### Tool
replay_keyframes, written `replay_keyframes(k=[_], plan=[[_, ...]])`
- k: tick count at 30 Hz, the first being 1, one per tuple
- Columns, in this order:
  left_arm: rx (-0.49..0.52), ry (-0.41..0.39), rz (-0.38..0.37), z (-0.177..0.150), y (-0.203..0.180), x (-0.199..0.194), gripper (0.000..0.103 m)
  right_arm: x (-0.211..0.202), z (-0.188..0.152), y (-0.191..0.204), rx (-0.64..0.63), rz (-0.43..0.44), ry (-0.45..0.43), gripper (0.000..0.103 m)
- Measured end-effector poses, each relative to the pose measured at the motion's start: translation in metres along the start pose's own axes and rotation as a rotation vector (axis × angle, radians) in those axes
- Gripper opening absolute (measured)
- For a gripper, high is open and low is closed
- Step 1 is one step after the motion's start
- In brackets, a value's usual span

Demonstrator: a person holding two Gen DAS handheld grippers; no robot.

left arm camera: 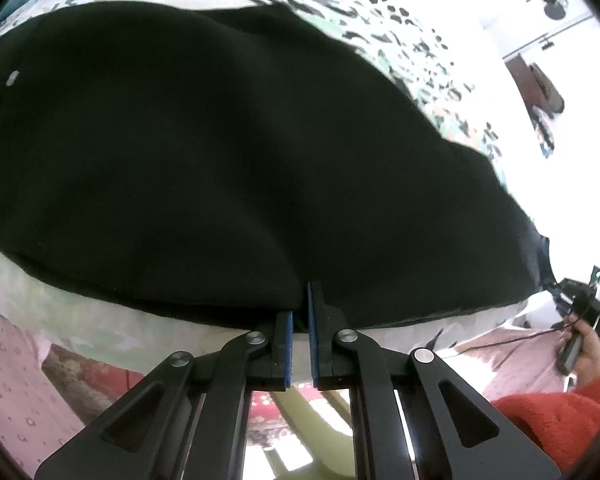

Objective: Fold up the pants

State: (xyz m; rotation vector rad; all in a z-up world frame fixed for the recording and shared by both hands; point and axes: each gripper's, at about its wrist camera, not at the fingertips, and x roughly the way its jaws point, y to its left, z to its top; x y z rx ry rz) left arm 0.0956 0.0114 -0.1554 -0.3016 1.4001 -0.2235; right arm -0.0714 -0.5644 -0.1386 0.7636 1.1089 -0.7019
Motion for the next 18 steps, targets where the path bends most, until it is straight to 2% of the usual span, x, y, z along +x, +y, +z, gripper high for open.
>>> replay_keyframes(k=[6, 12, 18], plan=[[0.007, 0.025, 0.013, -0.002, 0.002, 0.007, 0.005, 0.012, 0.002, -0.001, 0.014, -0.019, 0.037, 0.007], [0.017, 0.015, 0.015, 0.000, -0.001, 0.006, 0.005, 0.003, 0.000, 0.001, 0.012, -0.027, 0.003, 0.007], [0.021, 0.024, 0.011, 0.001, 0.000, 0.008, 0.005, 0.006, -0.001, -0.002, 0.024, -0.034, 0.009, 0.007]])
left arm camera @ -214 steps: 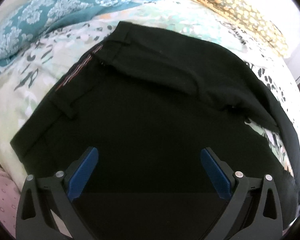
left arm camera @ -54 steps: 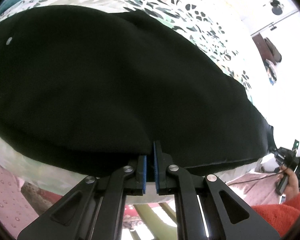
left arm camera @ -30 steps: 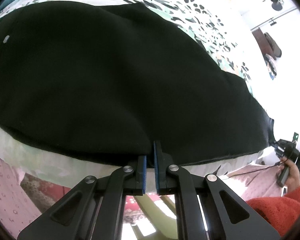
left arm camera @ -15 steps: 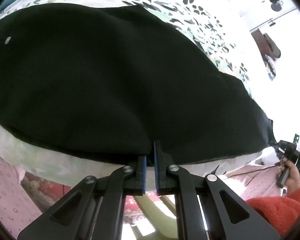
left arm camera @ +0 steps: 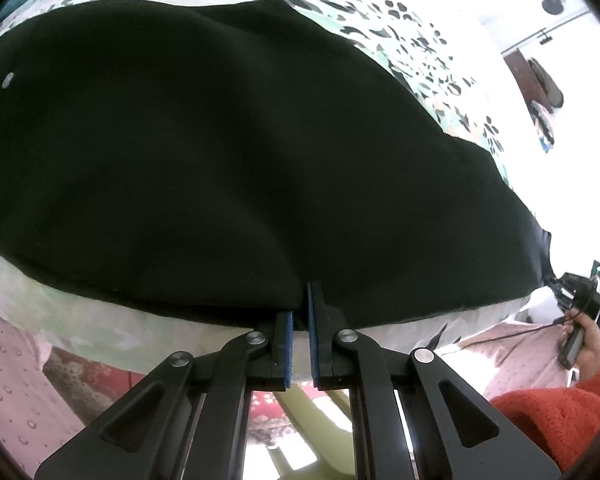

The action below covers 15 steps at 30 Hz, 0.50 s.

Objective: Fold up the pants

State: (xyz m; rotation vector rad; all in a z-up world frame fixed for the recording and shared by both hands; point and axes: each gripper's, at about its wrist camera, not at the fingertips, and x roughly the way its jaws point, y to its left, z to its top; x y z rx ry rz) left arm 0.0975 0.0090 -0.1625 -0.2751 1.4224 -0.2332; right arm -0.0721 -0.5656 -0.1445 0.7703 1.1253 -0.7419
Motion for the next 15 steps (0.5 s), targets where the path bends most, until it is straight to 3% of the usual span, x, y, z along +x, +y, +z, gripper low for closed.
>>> replay_keyframes(k=[8, 10, 12, 13, 15], plan=[[0.019, 0.010, 0.018, 0.002, -0.003, 0.005, 0.005, 0.002, -0.001, 0.005, -0.027, -0.035, 0.014, 0.011], [0.022, 0.012, 0.020, 0.002, -0.004, 0.006, 0.005, 0.004, 0.000, 0.001, 0.002, -0.036, 0.022, 0.025], [0.025, 0.013, 0.022, 0.002, -0.004, 0.006, 0.005, -0.005, 0.001, -0.010, 0.072, -0.028, -0.028, 0.047], [0.025, 0.014, 0.022, 0.002, -0.004, 0.006, 0.005, -0.015, 0.000, -0.013, 0.095, -0.049, -0.078, 0.053], [0.022, 0.016, 0.022, 0.002, -0.004, 0.007, 0.005, -0.048, -0.007, -0.017, 0.132, -0.067, -0.263, 0.076]])
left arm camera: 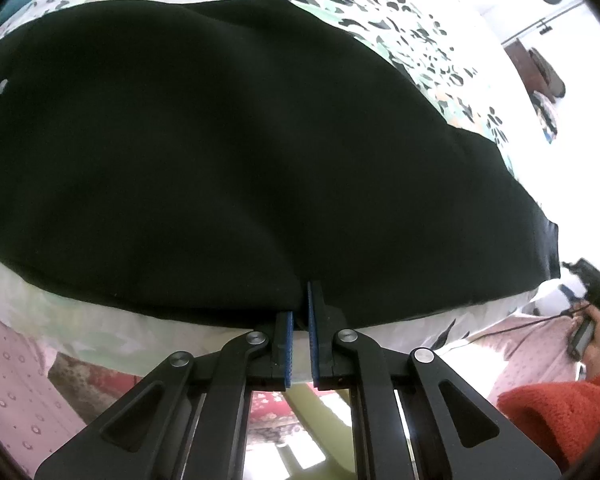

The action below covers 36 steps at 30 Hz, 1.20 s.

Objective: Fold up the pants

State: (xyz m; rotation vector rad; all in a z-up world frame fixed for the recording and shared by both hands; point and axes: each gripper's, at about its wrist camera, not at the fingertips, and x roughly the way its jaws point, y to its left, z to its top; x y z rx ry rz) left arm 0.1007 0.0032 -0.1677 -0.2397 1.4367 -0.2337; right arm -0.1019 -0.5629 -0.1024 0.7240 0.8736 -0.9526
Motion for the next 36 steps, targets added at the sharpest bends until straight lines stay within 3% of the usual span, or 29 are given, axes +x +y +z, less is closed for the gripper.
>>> replay_keyframes(k=[2, 4, 7, 11, 13, 16, 18, 21, 23, 26, 27, 30, 32, 33, 35, 36], plan=[[0.002, 0.001, 0.004, 0.000, -0.001, 0.001, 0.005, -0.033, -0.003, 0.004, -0.017, -0.023, -0.173, 0.089], [0.008, 0.002, 0.011, 0.000, -0.002, 0.002, 0.005, -0.048, -0.011, 0.021, -0.104, 0.000, -0.233, 0.092], [0.022, 0.000, 0.021, -0.001, -0.004, 0.003, 0.005, -0.041, -0.039, 0.066, -0.304, 0.119, -0.147, 0.092], [0.038, -0.009, 0.031, -0.003, -0.004, 0.001, 0.005, -0.025, -0.110, 0.143, -0.604, 0.287, -0.013, 0.092], [0.046, -0.013, 0.035, -0.004, -0.005, -0.001, 0.005, -0.012, -0.148, 0.175, -0.754, 0.322, 0.063, 0.092], [0.060, -0.013, 0.043, -0.005, -0.006, 0.000, 0.005, 0.015, -0.195, 0.200, -0.916, 0.281, 0.181, 0.092], [0.056, -0.003, 0.040, -0.004, -0.005, 0.001, 0.008, 0.018, -0.204, 0.199, -0.931, 0.270, 0.140, 0.102], [-0.006, 0.033, -0.016, -0.003, 0.006, -0.002, 0.014, 0.024, -0.198, 0.195, -0.905, 0.284, 0.172, 0.103], [-0.060, 0.048, -0.025, -0.004, 0.015, -0.010, 0.033, 0.023, -0.202, 0.193, -0.906, 0.286, 0.160, 0.103], [-0.120, -0.025, -0.007, -0.006, 0.029, -0.040, 0.048, 0.019, -0.201, 0.194, -0.903, 0.285, 0.147, 0.103], [-0.137, -0.073, -0.006, -0.001, 0.034, -0.055, 0.050, 0.020, -0.200, 0.194, -0.901, 0.286, 0.145, 0.103], [-0.154, -0.205, 0.011, 0.027, 0.046, -0.083, 0.069, 0.021, -0.200, 0.195, -0.901, 0.287, 0.138, 0.103], [-0.139, -0.266, 0.058, 0.048, 0.051, -0.086, 0.080, 0.022, -0.200, 0.196, -0.902, 0.285, 0.141, 0.103], [-0.113, -0.281, 0.099, 0.058, 0.054, -0.080, 0.080, 0.022, -0.199, 0.197, -0.902, 0.284, 0.144, 0.103], [-0.074, -0.215, 0.258, 0.068, 0.064, -0.054, 0.074, 0.022, -0.198, 0.197, -0.902, 0.284, 0.145, 0.103], [-0.054, -0.111, 0.358, 0.067, 0.071, -0.033, 0.069, 0.022, -0.200, 0.195, -0.901, 0.285, 0.144, 0.103]])
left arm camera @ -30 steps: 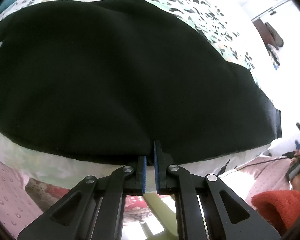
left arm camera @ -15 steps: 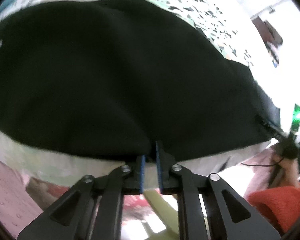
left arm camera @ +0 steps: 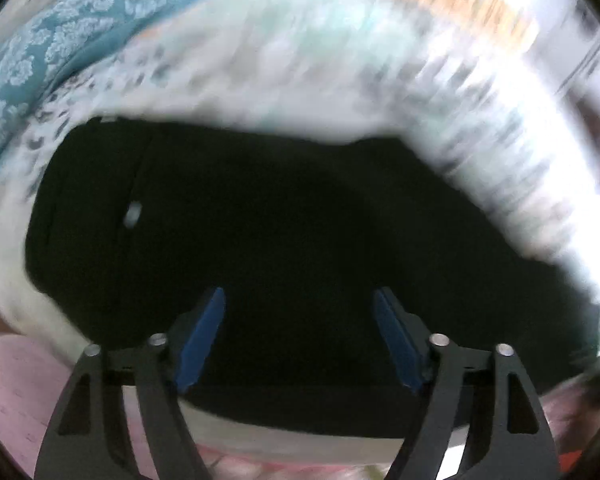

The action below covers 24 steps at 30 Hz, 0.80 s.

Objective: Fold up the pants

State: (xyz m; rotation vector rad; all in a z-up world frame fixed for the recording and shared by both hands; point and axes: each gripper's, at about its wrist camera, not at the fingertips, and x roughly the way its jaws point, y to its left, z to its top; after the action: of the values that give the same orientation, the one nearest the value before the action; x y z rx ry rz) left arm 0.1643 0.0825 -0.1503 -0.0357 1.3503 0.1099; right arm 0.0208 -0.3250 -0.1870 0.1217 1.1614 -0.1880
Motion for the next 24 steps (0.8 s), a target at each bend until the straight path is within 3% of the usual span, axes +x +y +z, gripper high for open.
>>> replay_keyframes(k=[1, 3, 6, 8, 11, 16, 18, 20, 21, 22, 24], plan=[[0.036, 0.066, 0.067, -0.007, 0.000, 0.013, 0.068, 0.000, 0.000, 0.000, 0.000, 0.001, -0.001, 0.103], [0.109, 0.055, 0.148, -0.025, -0.003, 0.005, 0.075, 0.000, 0.000, 0.000, -0.001, 0.001, -0.004, 0.103], [0.049, 0.099, 0.115, -0.034, 0.010, -0.006, 0.077, 0.000, 0.000, 0.000, -0.003, 0.004, -0.009, 0.103], [0.026, 0.088, 0.093, -0.033, 0.015, -0.014, 0.076, 0.001, -0.001, 0.000, -0.002, 0.004, -0.008, 0.103], [0.033, 0.001, 0.011, -0.017, 0.009, -0.029, 0.076, 0.001, 0.000, 0.000, -0.003, 0.002, -0.004, 0.103], [0.090, -0.170, -0.257, 0.051, -0.029, -0.030, 0.076, 0.001, 0.001, 0.001, -0.005, 0.001, -0.006, 0.103], [0.102, -0.196, -0.318, 0.070, -0.041, -0.018, 0.076, 0.002, 0.001, 0.001, -0.008, 0.002, -0.013, 0.103], [0.120, -0.154, -0.265, 0.080, -0.051, 0.008, 0.079, 0.002, 0.001, 0.000, -0.011, 0.004, -0.017, 0.103], [0.133, -0.080, -0.197, 0.080, -0.054, 0.033, 0.078, 0.002, 0.001, 0.000, -0.013, 0.005, -0.018, 0.103], [0.143, -0.039, -0.175, 0.077, -0.055, 0.048, 0.078, 0.002, 0.001, 0.000, -0.014, 0.007, -0.018, 0.103], [0.232, -0.090, -0.142, 0.068, -0.059, 0.045, 0.078, 0.002, 0.000, 0.000, -0.016, 0.009, -0.019, 0.103]])
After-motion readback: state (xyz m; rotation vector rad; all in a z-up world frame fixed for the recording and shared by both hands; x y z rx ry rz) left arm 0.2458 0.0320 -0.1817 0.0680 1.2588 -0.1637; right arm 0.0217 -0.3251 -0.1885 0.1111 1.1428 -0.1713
